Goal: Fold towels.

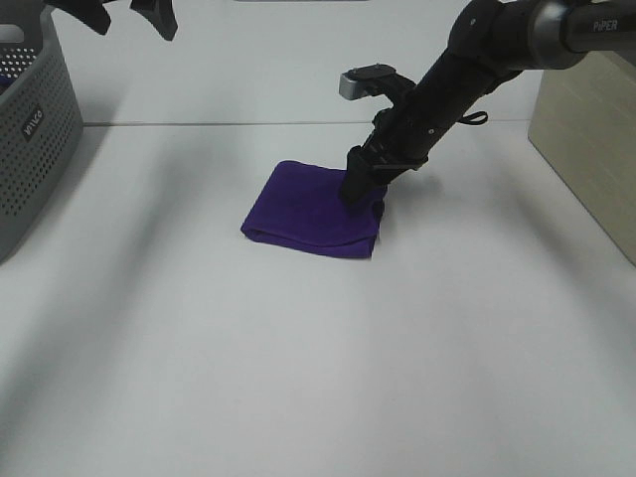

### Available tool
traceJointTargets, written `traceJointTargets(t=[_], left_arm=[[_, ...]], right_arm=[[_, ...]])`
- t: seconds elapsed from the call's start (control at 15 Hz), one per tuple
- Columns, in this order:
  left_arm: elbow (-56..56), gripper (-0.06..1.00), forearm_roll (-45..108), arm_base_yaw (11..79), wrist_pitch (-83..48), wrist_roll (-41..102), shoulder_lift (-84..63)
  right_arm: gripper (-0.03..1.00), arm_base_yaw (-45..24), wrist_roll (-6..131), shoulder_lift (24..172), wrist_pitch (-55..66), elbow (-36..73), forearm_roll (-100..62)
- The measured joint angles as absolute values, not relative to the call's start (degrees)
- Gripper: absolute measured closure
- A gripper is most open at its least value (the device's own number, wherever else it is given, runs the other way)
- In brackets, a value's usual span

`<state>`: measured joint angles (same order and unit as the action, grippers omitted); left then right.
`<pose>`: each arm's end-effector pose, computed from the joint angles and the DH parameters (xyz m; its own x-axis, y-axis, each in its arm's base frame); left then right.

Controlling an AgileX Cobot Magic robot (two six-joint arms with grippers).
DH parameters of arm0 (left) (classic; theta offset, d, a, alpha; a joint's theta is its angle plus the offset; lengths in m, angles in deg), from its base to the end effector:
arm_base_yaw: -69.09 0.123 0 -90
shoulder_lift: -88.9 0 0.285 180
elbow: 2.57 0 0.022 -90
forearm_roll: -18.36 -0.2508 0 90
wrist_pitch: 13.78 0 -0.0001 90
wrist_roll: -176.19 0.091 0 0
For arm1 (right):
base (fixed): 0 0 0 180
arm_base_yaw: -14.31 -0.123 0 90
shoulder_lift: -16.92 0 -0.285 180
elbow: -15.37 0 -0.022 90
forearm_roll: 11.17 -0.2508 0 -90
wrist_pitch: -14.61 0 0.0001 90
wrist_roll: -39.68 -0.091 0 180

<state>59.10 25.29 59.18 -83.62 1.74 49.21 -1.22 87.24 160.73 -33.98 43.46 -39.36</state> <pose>0.4989 -0.0976 0.2990 -0.8246 0.1995 -0.5293 0.2753 0.9590 -0.0674 0.4669 0.1632 0.1219 -0.6319 -0.6318 -0.4489 -0.7480 0.6488 0.1398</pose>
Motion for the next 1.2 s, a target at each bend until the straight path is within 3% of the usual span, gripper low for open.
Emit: traceJointTargets(t=[0.6,0.87,1.2], left_arm=[[57.2,0.18,26.3,59.2,-83.7,3.9,49.2],[57.2,0.18,26.4,59.2,-83.7,4.6,49.2],[56.9,0.18,20.9,59.7,-83.8,4.6,45.6]], right_arm=[[0.22,-1.1,87.2,163.3,-35.9,43.6,-39.3],[0.22,-1.1,86.6,157.1,-40.4,47.8,-38.3],[0.12,-1.1,66.6,147.9,-44.8,52.7,-31.6]])
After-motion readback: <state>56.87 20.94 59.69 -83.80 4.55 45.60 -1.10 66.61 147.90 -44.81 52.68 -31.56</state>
